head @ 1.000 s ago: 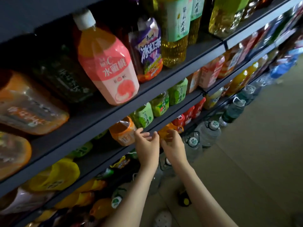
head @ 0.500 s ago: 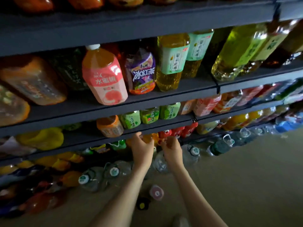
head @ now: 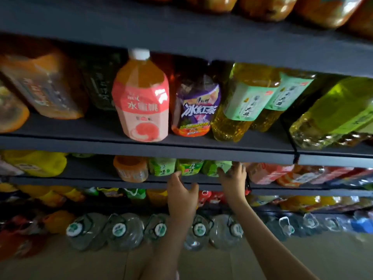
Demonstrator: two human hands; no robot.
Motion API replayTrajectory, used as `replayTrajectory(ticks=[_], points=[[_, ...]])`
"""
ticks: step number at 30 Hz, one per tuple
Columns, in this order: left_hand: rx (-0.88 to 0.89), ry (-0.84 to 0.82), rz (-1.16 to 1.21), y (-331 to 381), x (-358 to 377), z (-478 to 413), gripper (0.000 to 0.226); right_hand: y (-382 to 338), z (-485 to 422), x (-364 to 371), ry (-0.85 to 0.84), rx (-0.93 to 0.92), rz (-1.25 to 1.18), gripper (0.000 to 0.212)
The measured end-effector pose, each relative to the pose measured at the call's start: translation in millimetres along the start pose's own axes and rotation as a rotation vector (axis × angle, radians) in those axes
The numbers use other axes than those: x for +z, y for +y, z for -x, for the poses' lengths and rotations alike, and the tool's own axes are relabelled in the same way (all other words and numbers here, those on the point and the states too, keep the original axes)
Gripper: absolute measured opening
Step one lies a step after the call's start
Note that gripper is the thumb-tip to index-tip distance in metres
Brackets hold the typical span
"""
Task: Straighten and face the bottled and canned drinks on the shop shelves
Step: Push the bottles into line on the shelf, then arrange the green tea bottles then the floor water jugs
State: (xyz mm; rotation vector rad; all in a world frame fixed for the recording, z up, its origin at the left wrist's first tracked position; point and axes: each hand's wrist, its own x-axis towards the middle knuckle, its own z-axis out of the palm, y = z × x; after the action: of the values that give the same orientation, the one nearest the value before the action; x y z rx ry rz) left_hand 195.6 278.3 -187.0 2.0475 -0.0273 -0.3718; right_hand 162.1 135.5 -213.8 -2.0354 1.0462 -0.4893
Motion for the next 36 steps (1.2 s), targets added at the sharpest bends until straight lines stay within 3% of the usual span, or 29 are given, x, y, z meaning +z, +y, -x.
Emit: replayTrajectory(ticks=[7,13,17,21,26,31,36], points=[[0.192,0.168,0.061,-51,82,-45,0.051,48,-61,37,0.109,-0.42,-0.099,0.071],[0.463,0.306,0.159,-85,132,-78,0.046,55,-89,55,0.353,-0.537,-0.032,0.06],[0.678,0.249,0.222,-101,158,-85,0.056,60,-88,60,0.485,-0.612,-0.084,0.042],[0.889,0.165,0.197,-116,169,-81,0.074,73,-71,57,0.539,-0.735,-0.292,0.032],[0.976,0.153,0.162,-109,164,-71,0.083,93,-41,52,0.567,-0.807,-0.45,0.025],[0.85,-0.032,0.199,-91,129,-60,0.08,82,-20,38,0.32,-0.774,-0.569,0.018],[0.782,0.045,0.379,-112,99,-59,0.068,64,-13,38,-0.082,-0.821,-0.56,0.03]])
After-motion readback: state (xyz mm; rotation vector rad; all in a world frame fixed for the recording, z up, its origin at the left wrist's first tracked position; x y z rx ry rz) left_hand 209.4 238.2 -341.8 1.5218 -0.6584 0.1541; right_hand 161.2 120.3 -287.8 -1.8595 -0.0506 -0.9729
